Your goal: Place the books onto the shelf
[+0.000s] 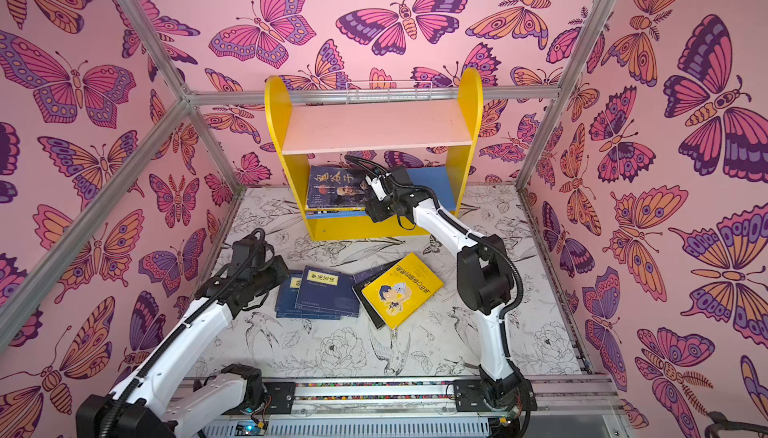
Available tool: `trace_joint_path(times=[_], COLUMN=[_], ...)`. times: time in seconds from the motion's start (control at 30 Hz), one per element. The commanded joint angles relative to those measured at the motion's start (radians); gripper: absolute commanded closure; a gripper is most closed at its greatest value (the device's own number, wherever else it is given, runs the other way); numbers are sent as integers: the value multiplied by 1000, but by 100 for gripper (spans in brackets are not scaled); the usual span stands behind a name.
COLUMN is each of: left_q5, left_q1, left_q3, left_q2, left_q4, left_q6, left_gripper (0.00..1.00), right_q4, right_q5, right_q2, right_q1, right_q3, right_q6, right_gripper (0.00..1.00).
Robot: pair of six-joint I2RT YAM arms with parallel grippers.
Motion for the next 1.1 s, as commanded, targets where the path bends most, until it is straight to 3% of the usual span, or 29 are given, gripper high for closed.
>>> trace_joint_path(times=[0.0,0.53,1.07], left_q5=[4,4,28], left_q1=[8,7,7], left_q3=[-16,-33,-45], left_q2=[-1,-35,-19], left_q4=[-10,-33,-35], left_q6=[8,9,2], left_gripper=[100,100,100], right_q4=[-4,-58,-63], right_q5=[10,-16,-90], right_q2=[-34,96,118], right_q1=[6,33,37], right_q3=[-32,137,194], right_q6=[-35,-73,-91], right_gripper=[27,36,69])
